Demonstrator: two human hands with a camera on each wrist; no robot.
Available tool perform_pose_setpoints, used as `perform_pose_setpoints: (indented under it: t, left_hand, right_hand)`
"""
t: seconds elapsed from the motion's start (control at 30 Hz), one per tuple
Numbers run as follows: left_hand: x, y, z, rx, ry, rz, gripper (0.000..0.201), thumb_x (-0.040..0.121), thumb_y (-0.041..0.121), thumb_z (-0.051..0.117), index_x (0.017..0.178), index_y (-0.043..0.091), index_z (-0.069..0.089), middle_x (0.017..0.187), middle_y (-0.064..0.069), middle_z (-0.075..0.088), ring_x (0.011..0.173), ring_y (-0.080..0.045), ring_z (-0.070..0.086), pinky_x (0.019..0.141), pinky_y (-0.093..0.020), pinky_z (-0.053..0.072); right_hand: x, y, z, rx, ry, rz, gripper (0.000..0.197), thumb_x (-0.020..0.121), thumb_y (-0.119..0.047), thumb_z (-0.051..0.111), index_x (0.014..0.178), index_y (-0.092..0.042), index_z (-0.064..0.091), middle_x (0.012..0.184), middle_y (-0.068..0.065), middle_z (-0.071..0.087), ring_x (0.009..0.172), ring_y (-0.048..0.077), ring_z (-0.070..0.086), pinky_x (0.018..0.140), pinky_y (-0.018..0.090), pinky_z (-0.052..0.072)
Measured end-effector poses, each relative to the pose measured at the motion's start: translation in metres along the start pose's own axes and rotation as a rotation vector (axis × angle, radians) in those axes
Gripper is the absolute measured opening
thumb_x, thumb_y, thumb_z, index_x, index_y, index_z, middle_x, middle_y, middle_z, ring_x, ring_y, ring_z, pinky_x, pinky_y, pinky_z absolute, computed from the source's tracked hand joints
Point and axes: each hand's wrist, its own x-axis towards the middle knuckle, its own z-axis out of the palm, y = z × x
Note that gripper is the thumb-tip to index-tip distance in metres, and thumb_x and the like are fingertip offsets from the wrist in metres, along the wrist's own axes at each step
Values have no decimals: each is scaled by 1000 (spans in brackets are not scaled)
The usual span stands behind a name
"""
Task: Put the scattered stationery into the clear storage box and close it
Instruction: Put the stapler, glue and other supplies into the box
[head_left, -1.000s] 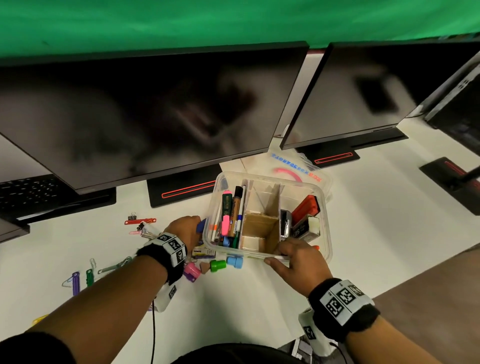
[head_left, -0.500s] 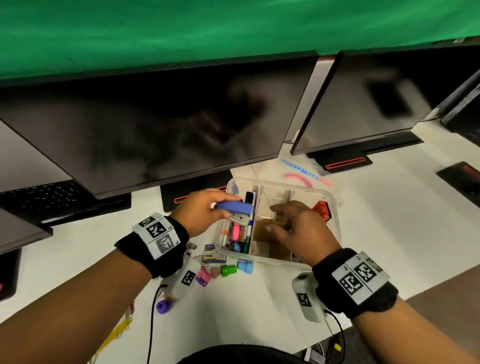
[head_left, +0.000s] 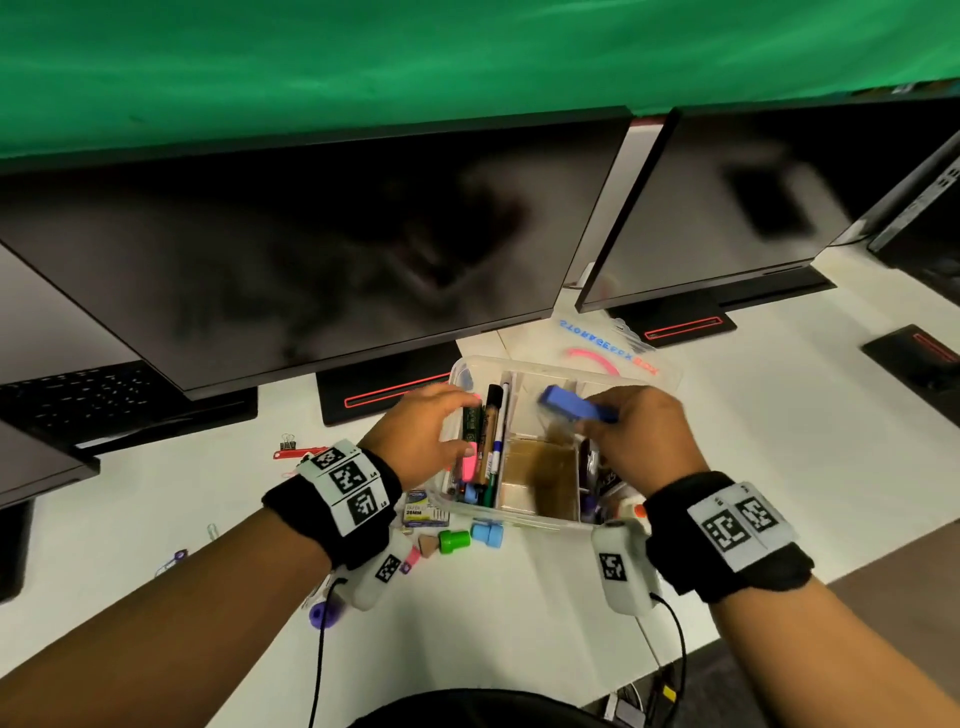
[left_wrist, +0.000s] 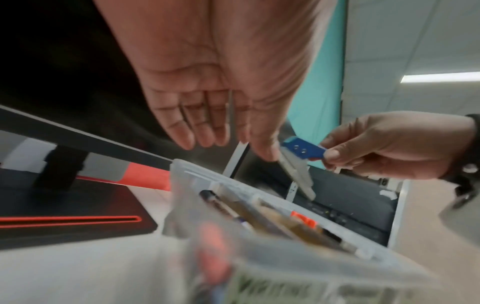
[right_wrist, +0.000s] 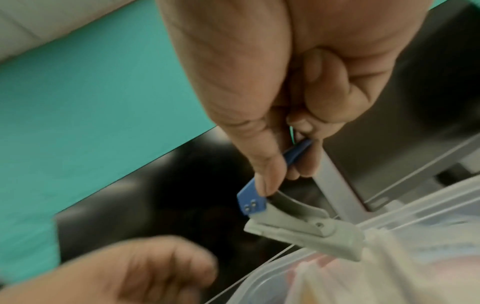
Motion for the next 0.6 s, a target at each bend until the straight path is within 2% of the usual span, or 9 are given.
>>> perform_pose_setpoints:
  t: [0.1, 0.17, 0.23, 0.3, 0.4, 0.43, 0.53, 0.57, 0.6]
  left_hand:
    - [1, -16, 8, 31, -59, -197, 66, 83, 27, 68, 141, 26, 36, 142, 1, 45, 125, -17, 49, 103, -32, 41]
    - [0, -20, 14, -51, -89, -238, 65, 85, 25, 65, 142, 28, 33, 130, 0, 57, 101, -16, 61, 79, -27, 52]
    - [-1, -20, 16, -75, -92, -246, 63, 88, 23, 61, 143, 29, 31, 115, 2, 63, 86, -14, 60, 60, -20, 44]
    - [-1, -20, 17, -86, -81, -256, 62, 89, 22, 60, 143, 28, 31, 107, 2, 66, 85, -15, 61, 66, -24, 47]
    - [-2, -21, 19, -101, -83, -268, 62, 89, 21, 60, 143, 25, 32, 104, -1, 68, 91, -19, 65, 85, -32, 53]
    - [-2, -21, 19, -103, -85, -265, 62, 88, 21, 61, 143, 25, 32, 103, -1, 68, 92, -20, 65, 87, -33, 53]
    - [-3, -24, 19, -106, -78, -267, 62, 89, 22, 61, 143, 25, 31, 102, -2, 68, 93, -20, 65, 88, -33, 53]
    - [-3, -23, 20, -104, -82, -264, 63, 89, 22, 61, 144, 25, 31, 102, -1, 68, 93, -20, 65, 87, -33, 52]
    - [-2, -22, 20, -101, -85, -263, 63, 88, 23, 61, 144, 25, 31, 102, -1, 67, 93, -20, 65, 87, -32, 52]
  right_hand:
    - [15, 21, -7, -76, 36, 160, 21, 83, -21, 66, 94, -3, 70, 92, 15, 70, 79, 26, 57, 70, 26, 38]
    - [23, 29, -2, -127, 1, 237, 25, 82, -22, 65, 90, 1, 69, 90, 18, 68, 77, 28, 56, 67, 27, 38]
    - [29, 34, 10, -152, -55, 286, 24, 82, -22, 64, 88, 2, 66, 91, 19, 67, 76, 26, 53, 66, 28, 38]
    - [34, 36, 21, -153, -101, 330, 19, 84, -20, 60, 86, 0, 60, 97, 20, 67, 77, 28, 53, 67, 28, 38]
    - [41, 29, 26, -154, -143, 375, 18, 88, -18, 58, 90, 0, 60, 101, 20, 64, 93, 33, 60, 71, 28, 40]
    - [42, 24, 25, -153, -159, 384, 15, 89, -17, 57, 82, -3, 59, 98, 19, 62, 94, 32, 59, 73, 29, 42]
    - [48, 19, 27, -69, -306, 470, 34, 92, -13, 51, 60, -20, 39, 103, 16, 58, 99, 30, 58, 93, 34, 48]
    - [50, 21, 26, 5, -352, 511, 35, 92, -11, 50, 62, -22, 37, 105, 15, 58, 98, 29, 59, 92, 35, 51]
    - [52, 24, 26, 114, -370, 534, 33, 91, -8, 52, 64, -21, 39, 101, 14, 56, 90, 27, 60, 84, 33, 56]
